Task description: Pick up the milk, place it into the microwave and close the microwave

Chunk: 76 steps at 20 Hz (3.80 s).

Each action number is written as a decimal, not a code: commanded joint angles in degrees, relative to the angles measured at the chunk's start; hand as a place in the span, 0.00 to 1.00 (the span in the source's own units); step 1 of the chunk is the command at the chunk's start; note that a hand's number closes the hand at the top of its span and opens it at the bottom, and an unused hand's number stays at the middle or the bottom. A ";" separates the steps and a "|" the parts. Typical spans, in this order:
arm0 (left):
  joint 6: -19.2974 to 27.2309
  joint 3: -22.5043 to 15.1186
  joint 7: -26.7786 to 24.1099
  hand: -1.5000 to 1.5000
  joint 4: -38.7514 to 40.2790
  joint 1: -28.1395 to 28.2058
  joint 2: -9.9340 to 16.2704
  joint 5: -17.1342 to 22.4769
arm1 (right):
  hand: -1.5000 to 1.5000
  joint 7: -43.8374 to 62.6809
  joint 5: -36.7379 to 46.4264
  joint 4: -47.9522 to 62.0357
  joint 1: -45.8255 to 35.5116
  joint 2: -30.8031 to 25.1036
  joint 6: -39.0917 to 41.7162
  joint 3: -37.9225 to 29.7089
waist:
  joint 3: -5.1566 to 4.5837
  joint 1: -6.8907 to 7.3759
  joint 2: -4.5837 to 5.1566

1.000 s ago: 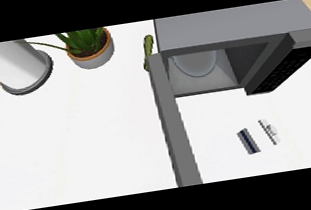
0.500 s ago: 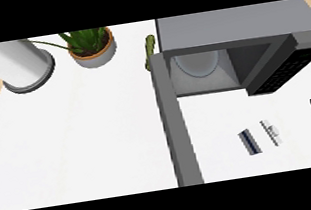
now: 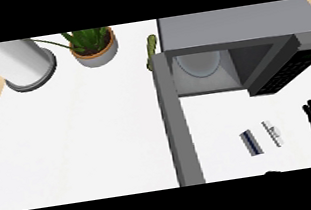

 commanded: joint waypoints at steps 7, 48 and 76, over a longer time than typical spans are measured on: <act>-5.50 4.01 -2.50 0.00 -4.59 5.60 -1.50 10.62 | 0.00 -13.60 4.39 20.79 -2.50 0.03 -2.04 -1.96 | -0.01 -0.17 0.02; -12.05 7.62 -5.50 0.00 -3.86 12.69 -0.07 17.69 | 1.00 -47.73 5.70 79.69 -36.72 -3.13 1.73 -9.05 | 0.18 0.72 0.41; -10.72 8.40 -0.99 0.00 -3.00 10.57 2.41 20.46 | 1.00 -28.12 7.10 89.63 -69.09 -8.86 -3.92 -10.30 | 0.11 1.65 1.13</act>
